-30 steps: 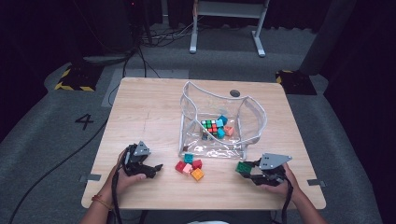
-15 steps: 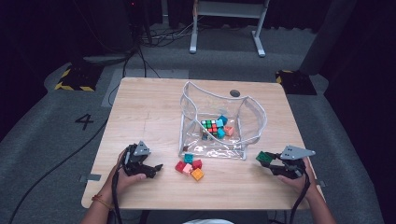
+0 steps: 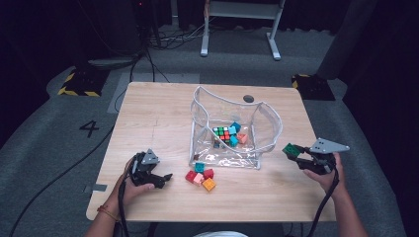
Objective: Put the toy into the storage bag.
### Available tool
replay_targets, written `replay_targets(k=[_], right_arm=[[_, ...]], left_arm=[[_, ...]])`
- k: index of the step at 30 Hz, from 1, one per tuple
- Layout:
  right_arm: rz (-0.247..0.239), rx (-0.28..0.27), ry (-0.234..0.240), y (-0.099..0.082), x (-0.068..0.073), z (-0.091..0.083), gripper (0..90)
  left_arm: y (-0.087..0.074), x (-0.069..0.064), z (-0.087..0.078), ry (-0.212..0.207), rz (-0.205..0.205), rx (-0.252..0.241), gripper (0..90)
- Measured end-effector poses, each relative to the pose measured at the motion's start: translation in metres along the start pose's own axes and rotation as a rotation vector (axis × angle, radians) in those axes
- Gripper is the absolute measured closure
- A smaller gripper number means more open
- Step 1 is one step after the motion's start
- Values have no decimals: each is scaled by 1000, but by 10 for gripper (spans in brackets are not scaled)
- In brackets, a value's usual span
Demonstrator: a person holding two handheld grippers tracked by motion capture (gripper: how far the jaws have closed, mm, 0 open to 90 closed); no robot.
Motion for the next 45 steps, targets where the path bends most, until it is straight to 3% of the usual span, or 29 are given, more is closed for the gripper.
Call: replay_targets(k=[9, 13, 22, 24, 32, 34, 37, 45], right_arm=[[30, -60, -61, 29, -28, -12, 589], [4, -54, -66, 44, -35, -12, 589], [-41, -69, -68, 76, -44, -11, 589], [-28, -79, -65, 82, -45, -13, 589], [-54, -110, -64, 105, -51, -19, 589], [-50, -111, -81, 110, -52, -19, 589], [-48, -134, -59, 120, -49, -19, 589], [-107, -147, 31, 148, -31, -6, 589]], left_arm=[[0, 0, 0, -5, -1, 4, 118], [0, 0, 0, -1, 2, 3, 119], [0, 0, 0, -1, 2, 3, 119], [0, 0, 0, 1, 2, 2, 119], [0, 0, 0, 1, -4, 0, 119], [0, 0, 0, 2, 0, -2, 119], [-1, -1, -1, 8, -7, 3, 119], [0, 0, -1, 12, 2, -1, 119]])
Point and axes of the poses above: each handheld gripper's, and its own axes: z roughly forward along the jaws, y roughly out of its top, x roughly to its left, the point moved 2 cm from there along z, roughly forward along the jaws, and after that the axes turned 9 degrees about -z, right-handed, at the moved point
